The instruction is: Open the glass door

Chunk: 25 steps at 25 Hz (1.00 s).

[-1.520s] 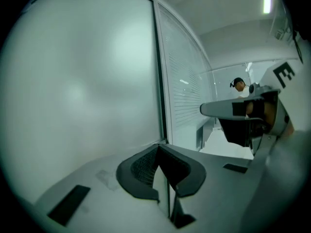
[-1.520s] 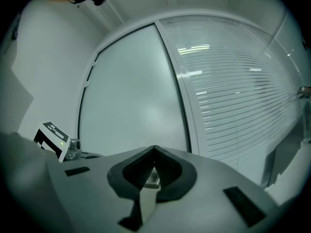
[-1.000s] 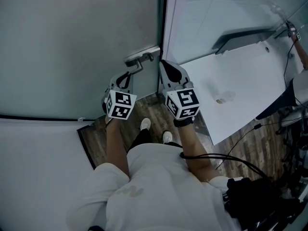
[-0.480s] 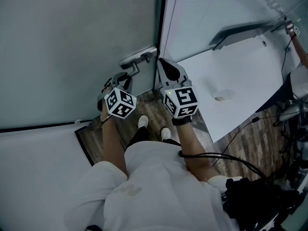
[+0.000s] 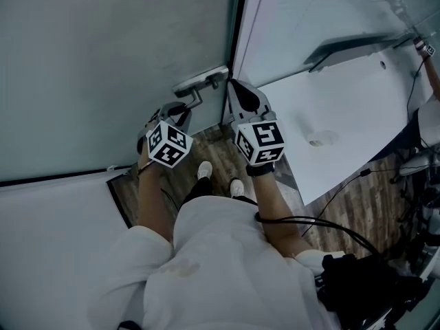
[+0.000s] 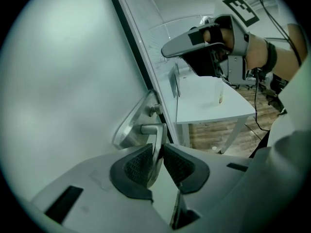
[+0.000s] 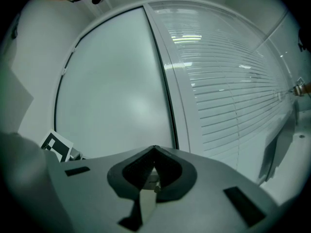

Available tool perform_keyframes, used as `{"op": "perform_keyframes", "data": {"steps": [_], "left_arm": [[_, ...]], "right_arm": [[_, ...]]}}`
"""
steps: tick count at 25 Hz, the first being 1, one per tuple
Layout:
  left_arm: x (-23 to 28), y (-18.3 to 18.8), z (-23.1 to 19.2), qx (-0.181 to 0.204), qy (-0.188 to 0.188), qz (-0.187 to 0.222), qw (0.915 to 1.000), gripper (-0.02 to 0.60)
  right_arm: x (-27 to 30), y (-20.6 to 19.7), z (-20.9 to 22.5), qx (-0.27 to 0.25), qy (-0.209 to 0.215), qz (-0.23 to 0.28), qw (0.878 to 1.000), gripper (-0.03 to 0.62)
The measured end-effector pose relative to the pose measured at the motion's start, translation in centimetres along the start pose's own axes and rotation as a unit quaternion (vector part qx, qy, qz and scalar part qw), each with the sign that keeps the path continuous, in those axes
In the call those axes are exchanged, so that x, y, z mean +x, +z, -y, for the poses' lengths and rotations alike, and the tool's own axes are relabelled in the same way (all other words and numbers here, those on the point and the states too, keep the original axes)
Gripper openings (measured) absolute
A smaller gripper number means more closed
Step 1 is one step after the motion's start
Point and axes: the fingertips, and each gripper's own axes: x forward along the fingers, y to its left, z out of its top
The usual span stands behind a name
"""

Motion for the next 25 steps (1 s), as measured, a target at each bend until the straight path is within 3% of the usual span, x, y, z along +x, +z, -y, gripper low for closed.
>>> {"op": "perform_keyframes", "data": {"steps": [4,12,25], "left_arm": [[0.1,0.0,0.0,-0.005,-0.004,0.007,1.0000,0.061],[0.4,-0.5,-0.1,-0.066,0.006,0.083,0.9943,0.071],[-0.3,0.2,-0.7,-0.122,0.000,0.196,0.9731,0.077]], "right_arm": [[0.3,-0.2,0.4,0.002,0.002,-0.002,1.000,-0.003],[0.2,-0.5,1.9,-0.002,-0.007,-0.007,1.000,-0.003],[-0.3,-1.0,2.7,0.001,-0.016,-0.014,1.000,-0.003]]}}
